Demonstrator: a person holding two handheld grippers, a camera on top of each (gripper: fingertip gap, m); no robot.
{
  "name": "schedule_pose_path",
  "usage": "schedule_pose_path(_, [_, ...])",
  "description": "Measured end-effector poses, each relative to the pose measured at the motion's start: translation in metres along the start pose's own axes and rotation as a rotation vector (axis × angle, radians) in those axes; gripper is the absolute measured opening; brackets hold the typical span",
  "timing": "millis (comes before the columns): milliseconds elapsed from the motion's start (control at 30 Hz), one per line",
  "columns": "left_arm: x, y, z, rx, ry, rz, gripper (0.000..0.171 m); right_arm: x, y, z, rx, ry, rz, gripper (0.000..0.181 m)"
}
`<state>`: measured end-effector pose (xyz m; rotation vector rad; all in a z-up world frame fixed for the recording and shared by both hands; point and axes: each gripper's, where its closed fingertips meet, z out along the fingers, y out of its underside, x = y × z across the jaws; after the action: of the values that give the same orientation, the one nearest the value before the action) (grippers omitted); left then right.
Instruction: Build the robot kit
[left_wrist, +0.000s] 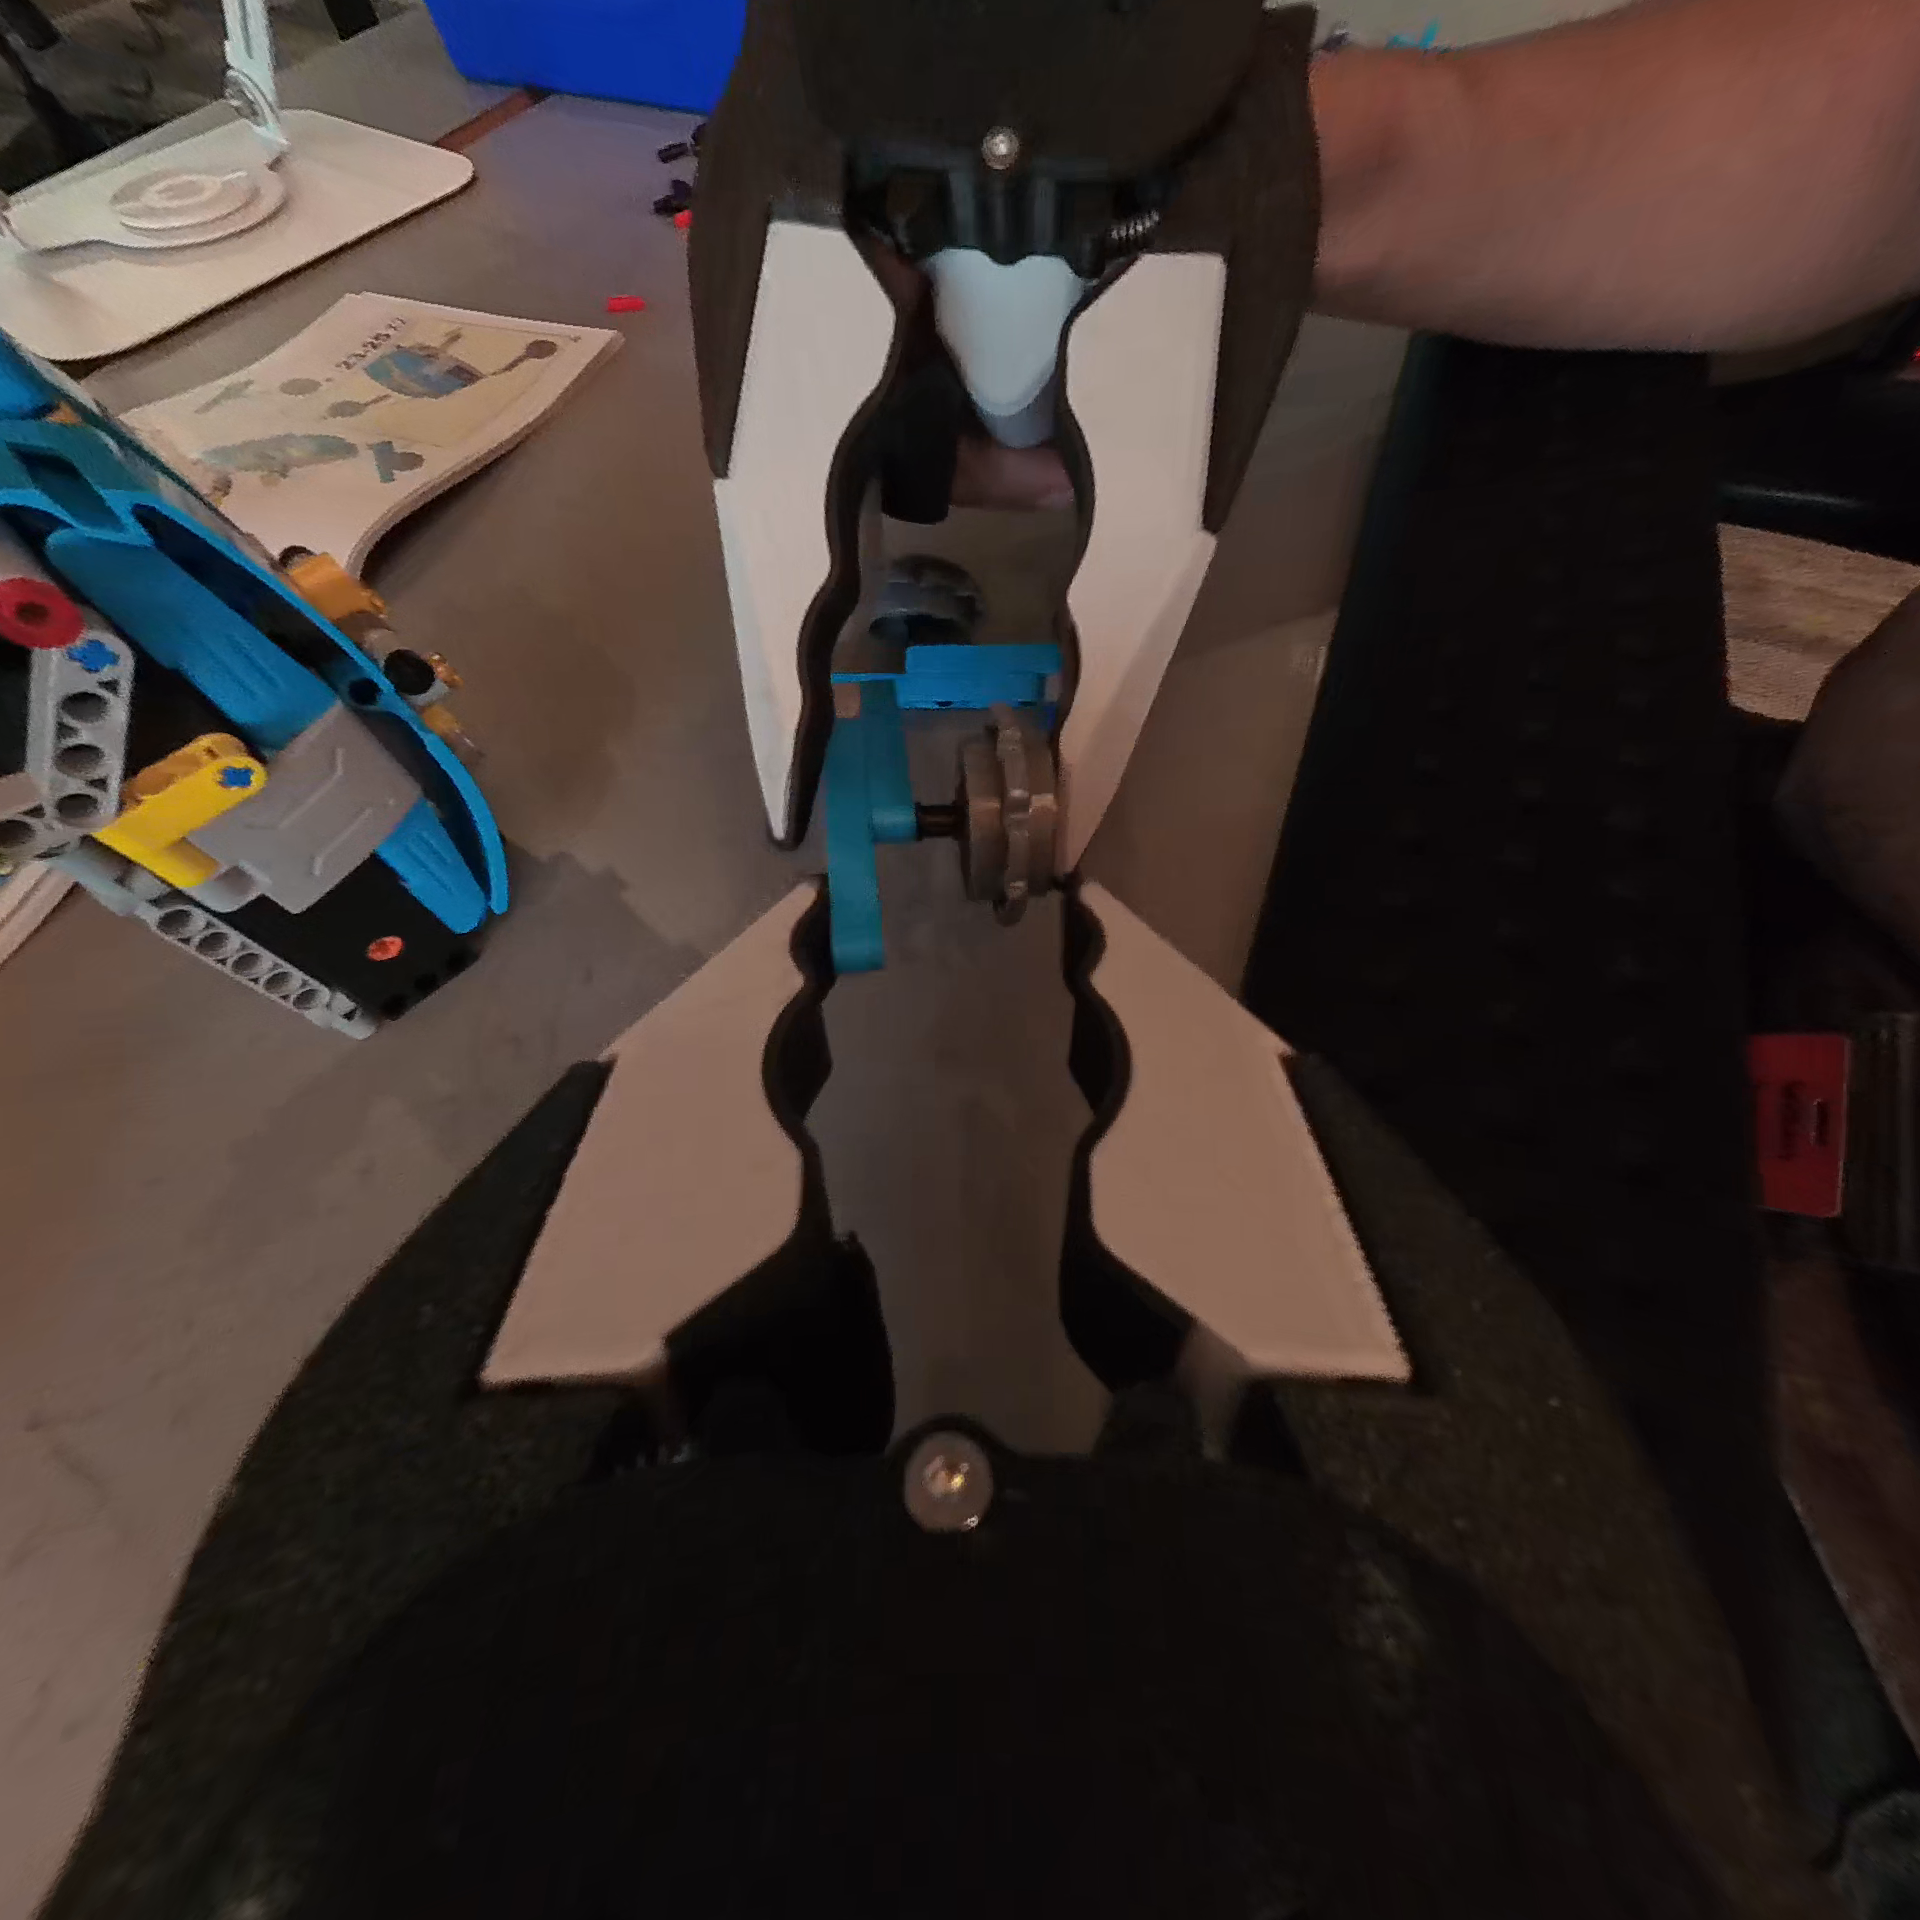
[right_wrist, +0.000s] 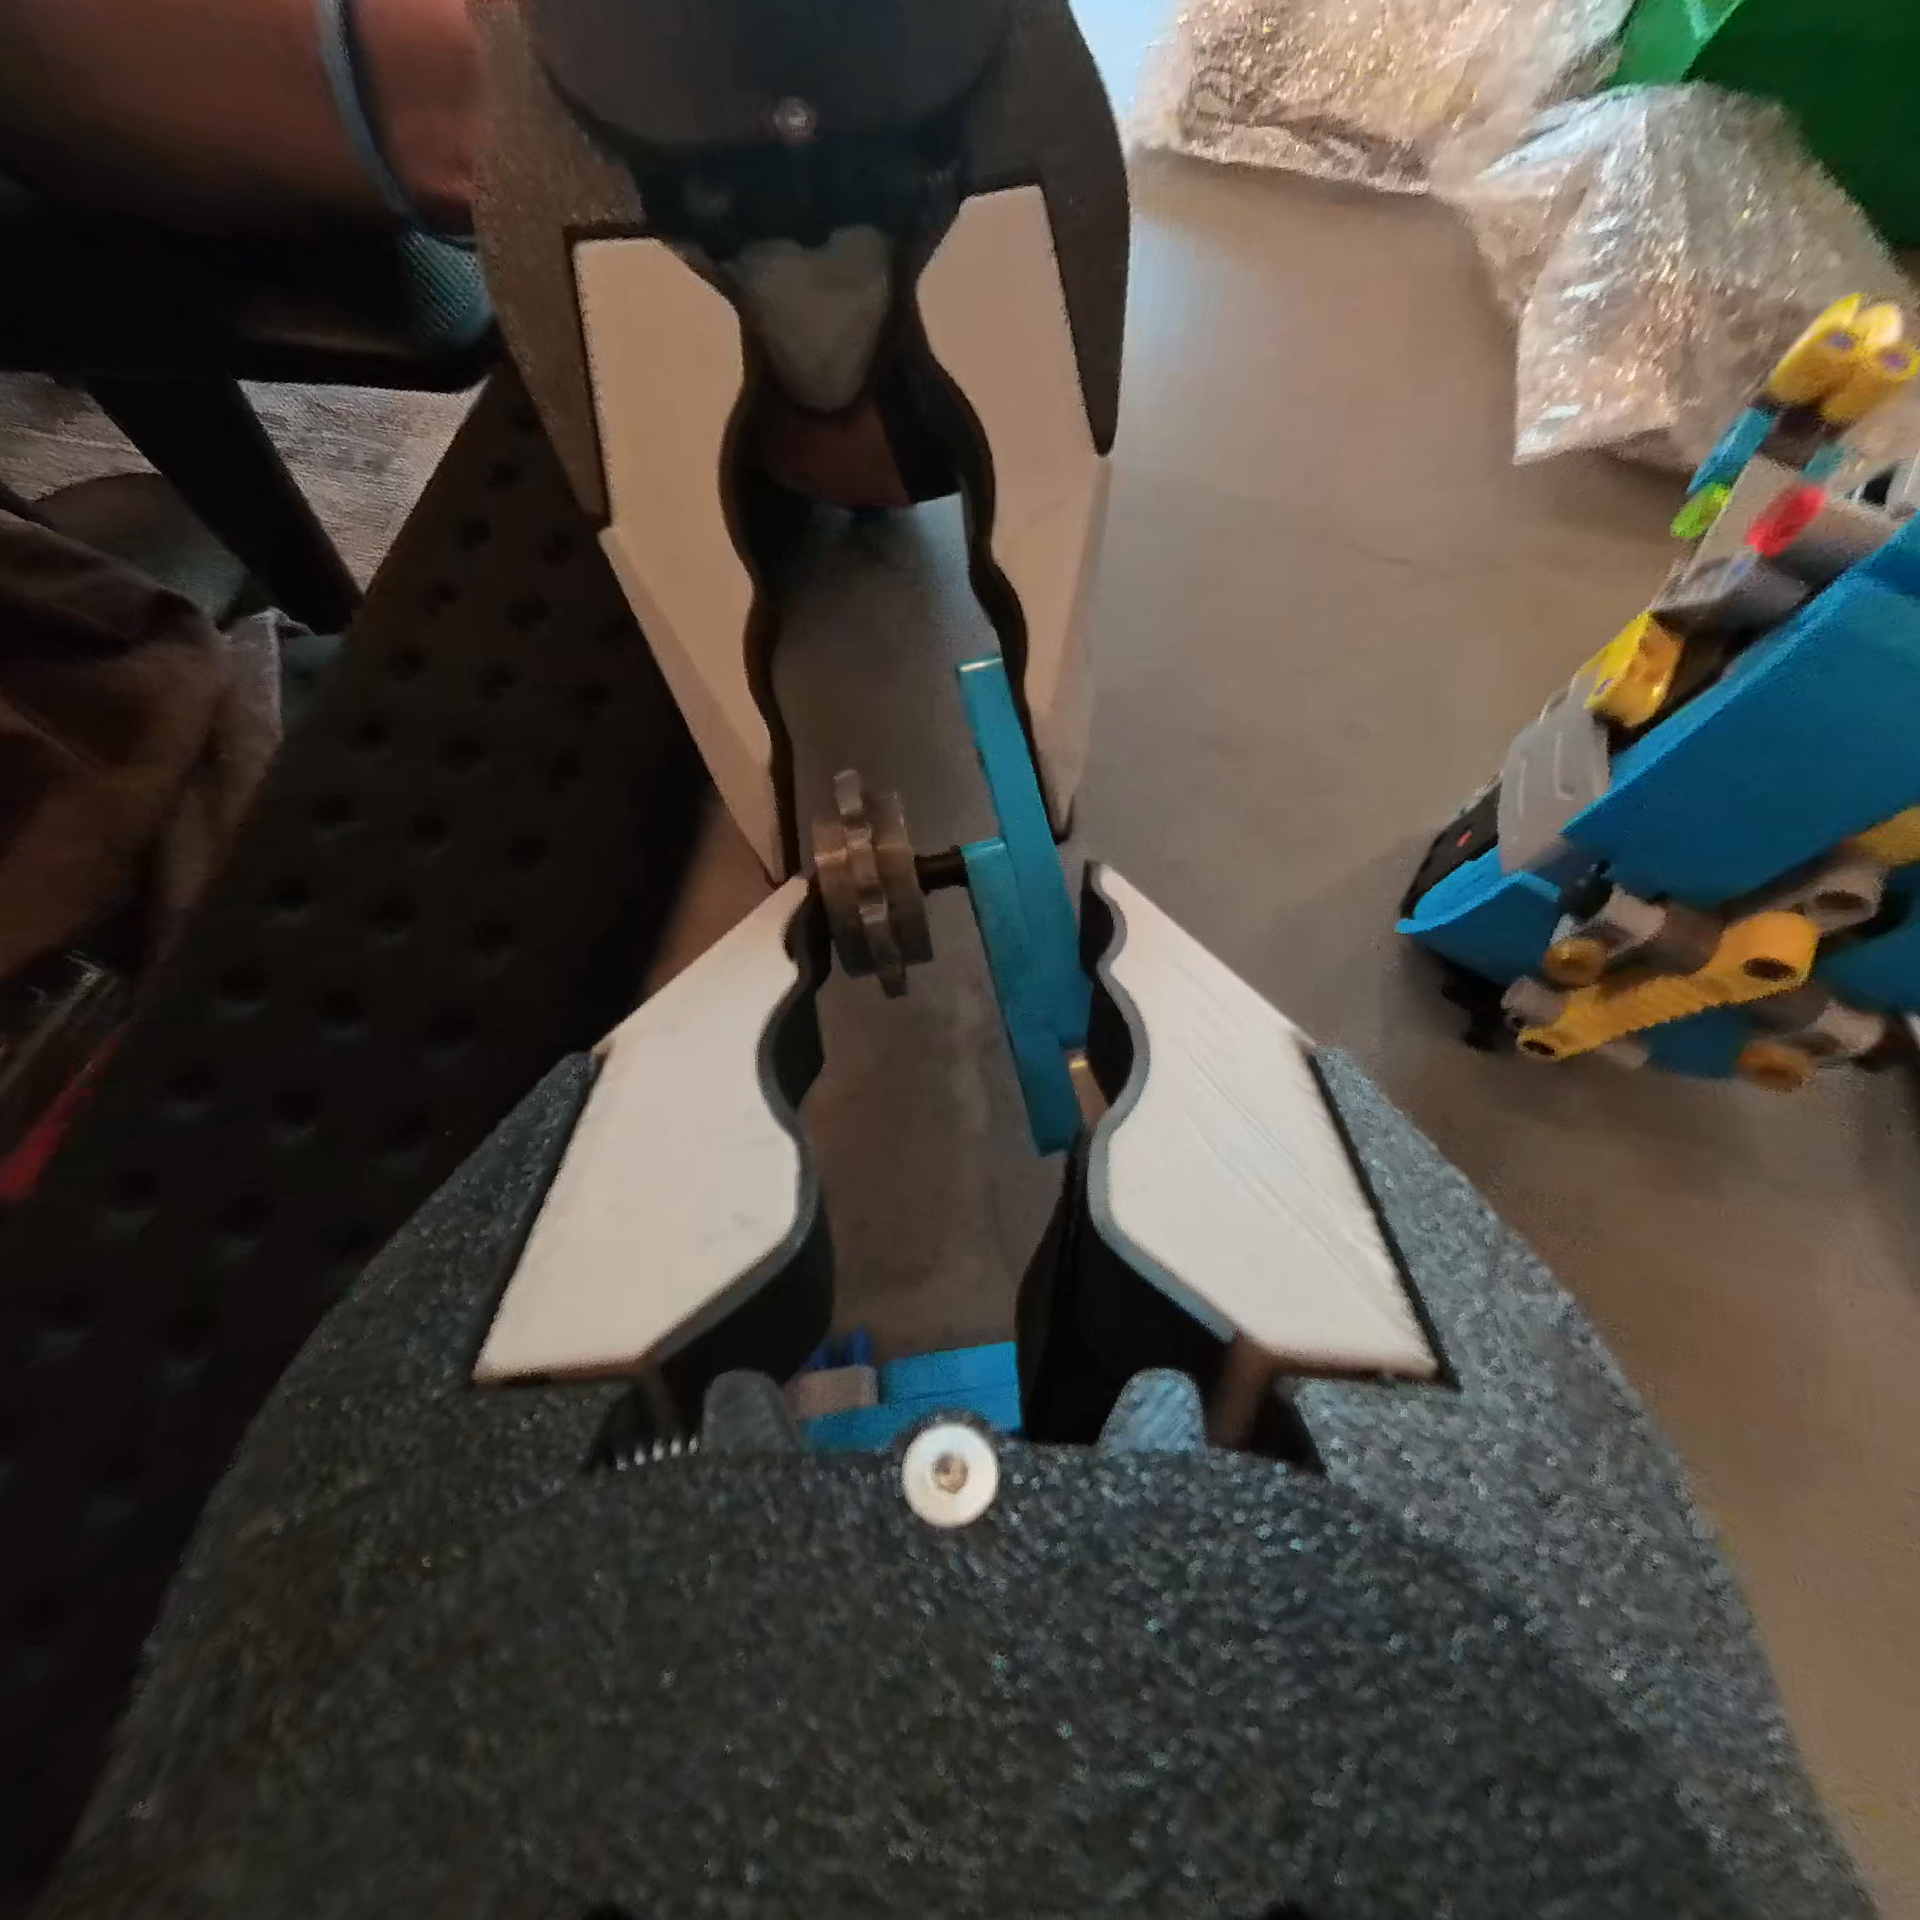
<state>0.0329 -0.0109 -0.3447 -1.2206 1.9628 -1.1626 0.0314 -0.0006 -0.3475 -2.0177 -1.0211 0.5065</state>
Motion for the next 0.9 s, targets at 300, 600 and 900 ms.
schedule_pose_path(300, [-0.004, -0.005, -0.001, 0.040, 0.037, -0.080, 0.039, 0.007, 0.002, -0.009, 0.035, 0.005, -0.019, 0.046])
schedule_pose_path(600, [-0.003, -0.013, -0.001, 0.080, -0.008, -0.033, 0.046, 0.003, -0.007, -0.011, -0.003, 0.035, -0.077, 0.038])
schedule_pose_path(900, [0.000, -0.010, -0.001, 0.066, 0.012, -0.035, 0.039, -0.002, -0.005, -0.009, -0.026, 0.017, -0.062, 0.038])
